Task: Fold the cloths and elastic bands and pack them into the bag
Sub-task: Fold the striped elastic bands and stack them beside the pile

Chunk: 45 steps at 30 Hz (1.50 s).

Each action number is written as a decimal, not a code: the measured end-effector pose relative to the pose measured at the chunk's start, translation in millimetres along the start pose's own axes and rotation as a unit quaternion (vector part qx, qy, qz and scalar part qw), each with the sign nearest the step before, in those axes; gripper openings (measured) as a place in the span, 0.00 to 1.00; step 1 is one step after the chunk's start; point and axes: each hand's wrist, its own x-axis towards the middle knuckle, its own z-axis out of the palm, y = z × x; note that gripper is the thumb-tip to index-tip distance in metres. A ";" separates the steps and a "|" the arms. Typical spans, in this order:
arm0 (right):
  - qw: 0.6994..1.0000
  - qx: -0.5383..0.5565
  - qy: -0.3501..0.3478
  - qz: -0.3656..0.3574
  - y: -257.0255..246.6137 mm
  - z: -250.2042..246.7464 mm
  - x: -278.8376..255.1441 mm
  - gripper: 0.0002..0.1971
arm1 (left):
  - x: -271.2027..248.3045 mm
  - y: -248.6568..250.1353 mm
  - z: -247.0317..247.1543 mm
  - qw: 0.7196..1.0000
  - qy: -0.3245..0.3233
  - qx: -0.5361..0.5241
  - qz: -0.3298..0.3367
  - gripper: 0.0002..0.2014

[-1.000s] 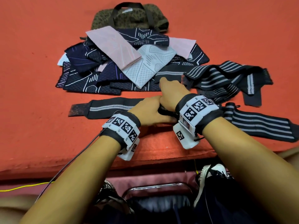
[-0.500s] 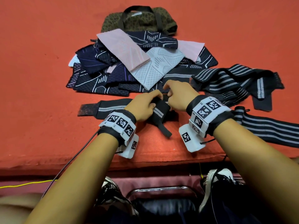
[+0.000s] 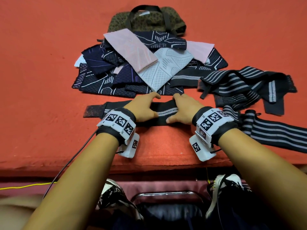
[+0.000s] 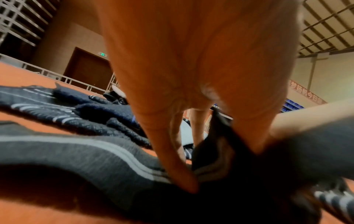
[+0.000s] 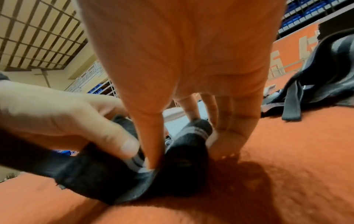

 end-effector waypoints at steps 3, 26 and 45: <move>0.998 -0.016 -0.065 -0.005 -1.5 1.4 -4.9 0.60 | 0.6 -11.1 -4.7 1.000 0.021 0.004 -0.020 0.33; 0.988 -0.129 0.012 0.087 2.2 -3.4 -13.7 0.32 | 3.6 -46.8 0.6 0.987 0.138 -0.025 -0.081 0.18; 0.979 -0.167 0.022 0.118 -5.8 4.5 -12.7 0.36 | 1.1 -51.3 -7.5 0.986 0.116 0.025 -0.113 0.18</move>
